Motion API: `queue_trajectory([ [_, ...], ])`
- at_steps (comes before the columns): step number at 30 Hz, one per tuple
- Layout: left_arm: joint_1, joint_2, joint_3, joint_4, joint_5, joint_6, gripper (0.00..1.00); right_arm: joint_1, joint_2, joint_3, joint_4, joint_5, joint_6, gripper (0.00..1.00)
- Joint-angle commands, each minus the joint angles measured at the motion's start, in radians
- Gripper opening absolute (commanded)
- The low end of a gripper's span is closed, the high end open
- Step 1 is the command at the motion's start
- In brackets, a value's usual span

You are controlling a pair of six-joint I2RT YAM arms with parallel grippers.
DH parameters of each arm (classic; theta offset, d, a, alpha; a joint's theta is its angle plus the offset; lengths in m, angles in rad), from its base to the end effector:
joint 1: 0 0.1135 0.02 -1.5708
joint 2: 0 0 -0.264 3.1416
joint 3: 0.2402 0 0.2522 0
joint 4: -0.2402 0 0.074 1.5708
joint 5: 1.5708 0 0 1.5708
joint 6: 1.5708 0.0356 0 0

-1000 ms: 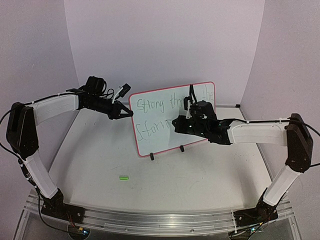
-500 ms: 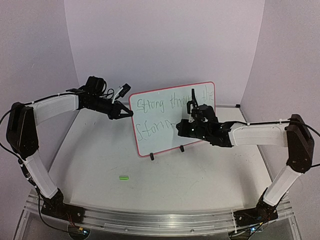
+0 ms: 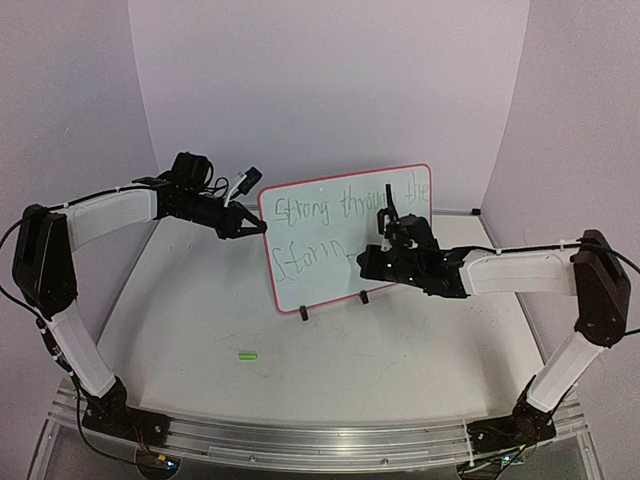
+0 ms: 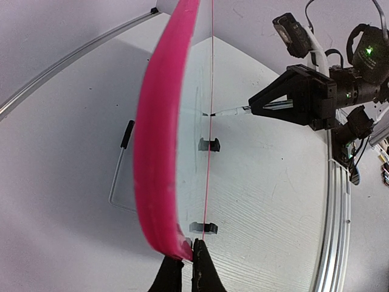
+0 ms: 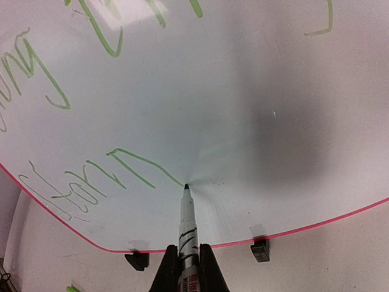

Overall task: Write a sentence on the whiteboard
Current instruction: Write a sentence at the center of the board.

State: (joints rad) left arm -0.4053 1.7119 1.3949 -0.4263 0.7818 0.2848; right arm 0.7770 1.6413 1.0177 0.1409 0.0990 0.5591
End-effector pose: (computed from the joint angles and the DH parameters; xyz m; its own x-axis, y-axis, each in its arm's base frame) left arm 0.3409 -0.1735 0.2884 -0.3843 0.3818 -0.8405 0.9008 0.3546 -0.2507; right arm 0.2659 0.2565 0.2317 -0.6175 0.1330 -0.7752 -0.3630 0.8262 0.4309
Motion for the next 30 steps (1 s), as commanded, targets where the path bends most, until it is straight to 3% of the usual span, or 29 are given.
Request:
queue_trajectory([
  [1,-0.023,0.017,-0.007,-0.1,-0.065,0.067,0.0,-0.007,-0.071,-0.017,0.008,0.021,0.011,0.0],
  [30,-0.023,0.013,-0.007,-0.1,-0.067,0.068,0.0,-0.011,0.016,0.05,0.0,0.077,-0.01,0.0],
])
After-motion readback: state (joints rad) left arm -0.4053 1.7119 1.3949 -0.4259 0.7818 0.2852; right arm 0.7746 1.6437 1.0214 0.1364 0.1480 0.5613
